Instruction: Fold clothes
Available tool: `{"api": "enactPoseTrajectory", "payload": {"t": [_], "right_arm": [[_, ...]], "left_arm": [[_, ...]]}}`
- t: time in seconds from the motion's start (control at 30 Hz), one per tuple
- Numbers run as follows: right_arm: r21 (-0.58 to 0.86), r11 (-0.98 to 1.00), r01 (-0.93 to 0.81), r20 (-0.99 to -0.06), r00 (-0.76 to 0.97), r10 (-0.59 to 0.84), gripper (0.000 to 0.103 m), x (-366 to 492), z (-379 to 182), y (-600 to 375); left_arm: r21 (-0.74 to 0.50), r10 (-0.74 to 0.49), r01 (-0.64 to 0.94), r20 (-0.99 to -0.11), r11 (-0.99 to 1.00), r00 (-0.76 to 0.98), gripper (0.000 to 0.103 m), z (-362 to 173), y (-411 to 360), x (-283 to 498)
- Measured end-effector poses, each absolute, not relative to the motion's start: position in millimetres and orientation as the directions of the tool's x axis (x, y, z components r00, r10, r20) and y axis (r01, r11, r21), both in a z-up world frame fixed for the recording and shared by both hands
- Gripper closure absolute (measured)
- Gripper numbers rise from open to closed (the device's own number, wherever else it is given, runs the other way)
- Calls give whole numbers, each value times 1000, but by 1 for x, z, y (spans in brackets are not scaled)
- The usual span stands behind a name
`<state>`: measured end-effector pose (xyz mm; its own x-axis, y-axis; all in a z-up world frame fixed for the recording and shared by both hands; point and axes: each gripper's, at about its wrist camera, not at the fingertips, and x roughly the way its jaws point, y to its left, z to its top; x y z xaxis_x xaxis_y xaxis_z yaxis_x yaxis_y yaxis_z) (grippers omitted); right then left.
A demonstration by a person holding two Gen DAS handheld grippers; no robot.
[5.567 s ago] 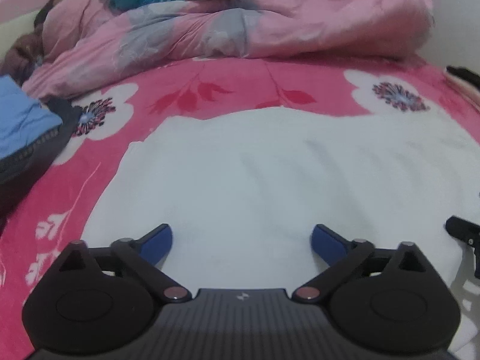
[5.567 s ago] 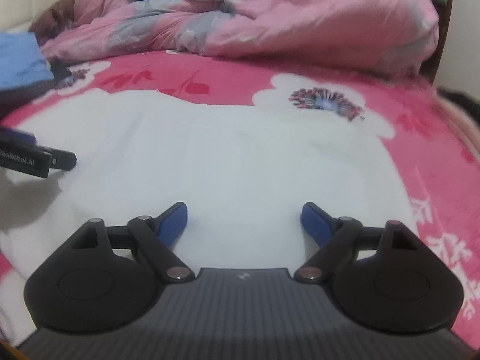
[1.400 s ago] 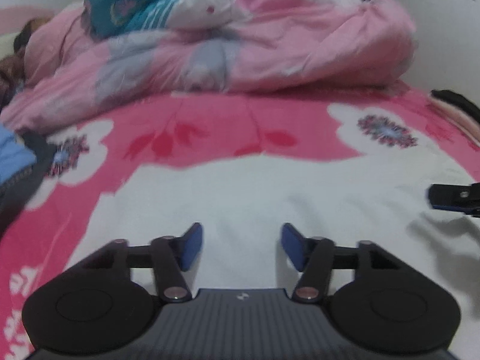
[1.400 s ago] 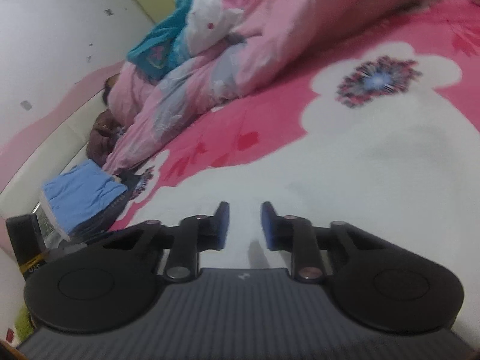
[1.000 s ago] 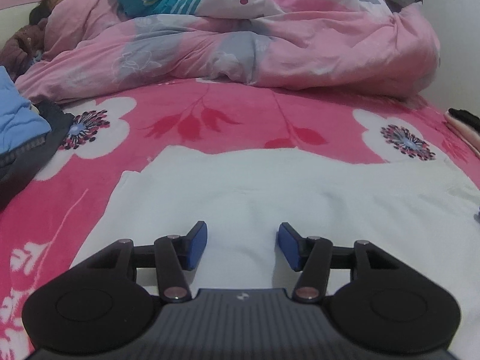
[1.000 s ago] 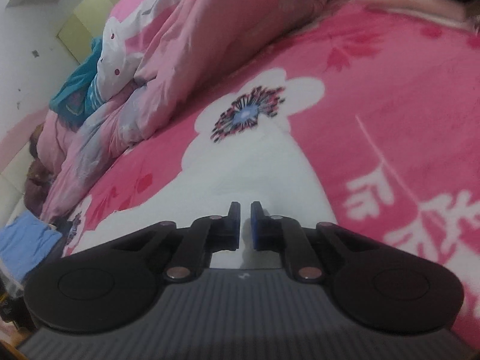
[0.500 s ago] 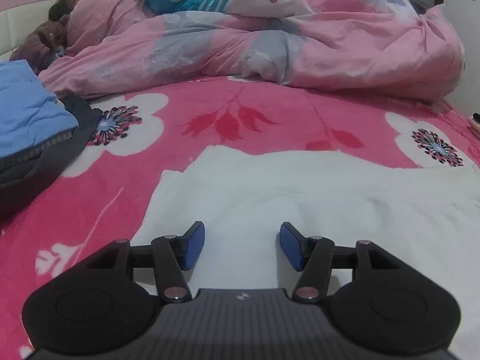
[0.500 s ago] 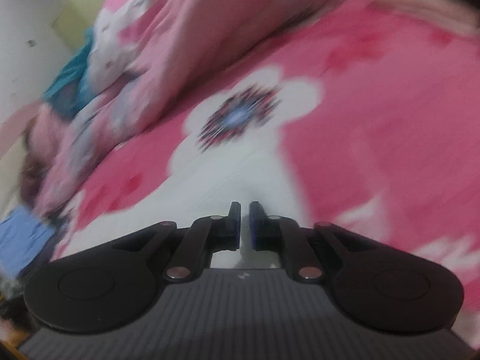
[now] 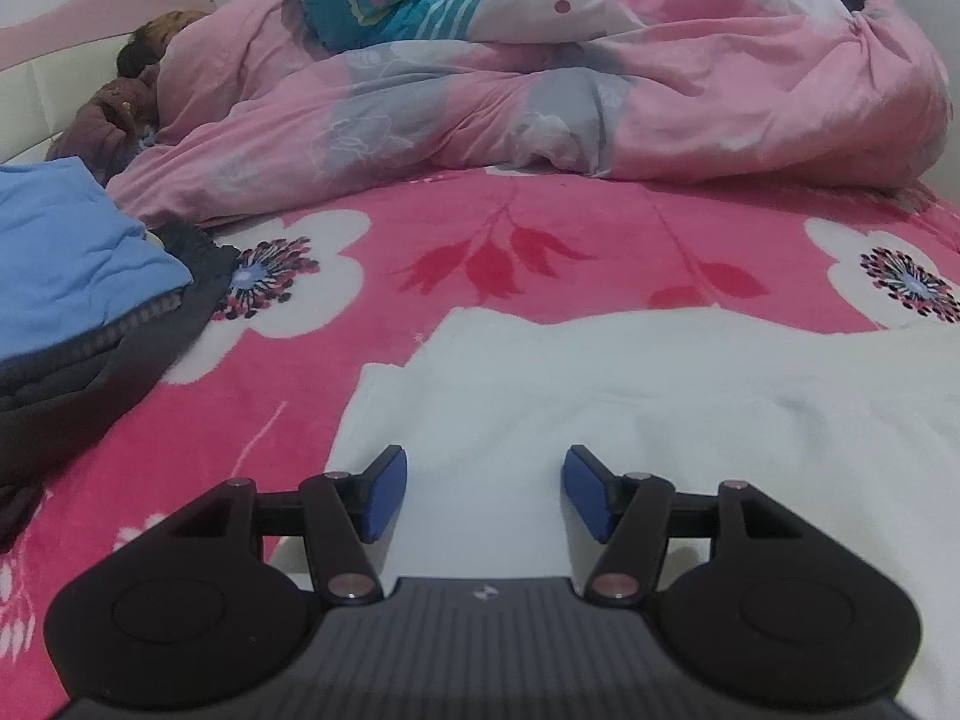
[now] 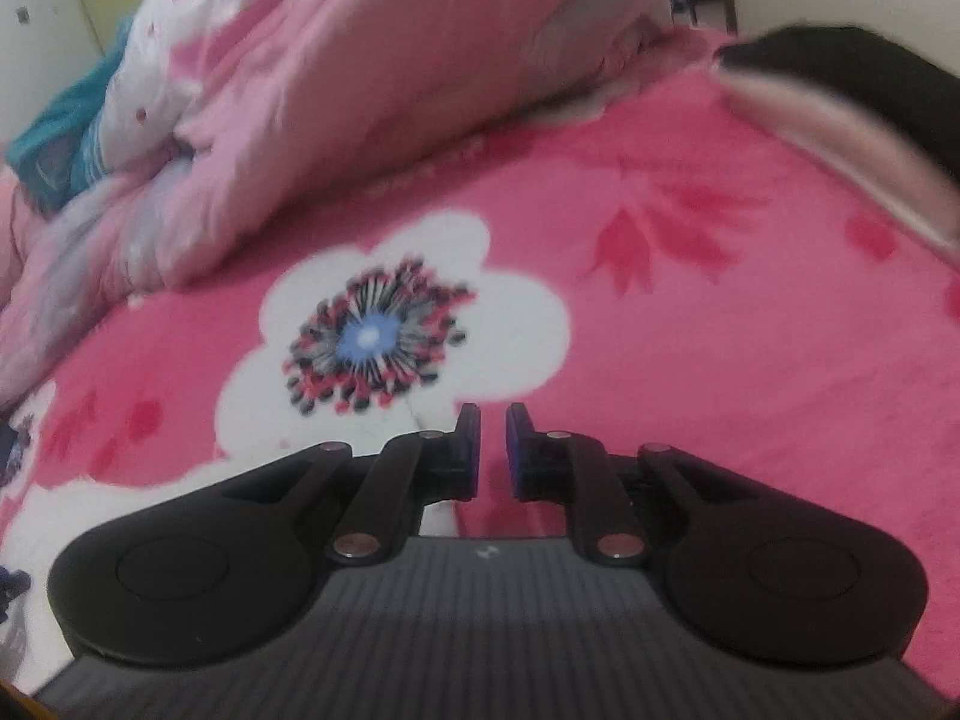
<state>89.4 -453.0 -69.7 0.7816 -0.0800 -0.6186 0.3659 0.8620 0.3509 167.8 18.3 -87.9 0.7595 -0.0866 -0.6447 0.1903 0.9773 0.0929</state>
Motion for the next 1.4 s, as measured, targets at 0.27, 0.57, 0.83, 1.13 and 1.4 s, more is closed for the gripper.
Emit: {"api": "enactPoseTrajectory", "payload": {"t": [0.27,0.57,0.83,1.13,1.4], "right_arm": [[523,832,187,-612,761,213,94,50,-80,-391],[638,682,358,-593,794,137,94,-47,-93,-413],[630,753,188,-522,821,232,94,-29,-85,-351],[591,741,319,-599,788,138,96,-105,-98,-372],[570,815,101,-521,812,263,93,-52,-84,-314]], "left_arm": [[94,-130,235,-610,967,782,44,-68,21,134],[60,-146,232,-622,971,769,44,-63,54,92],[4,-257,342,-652,940,713,42,-67,28,75],[110,-200,348,-644,931,738,38,-72,38,50],[130,-248,421,-642,898,725,35,-70,7,30]]}}
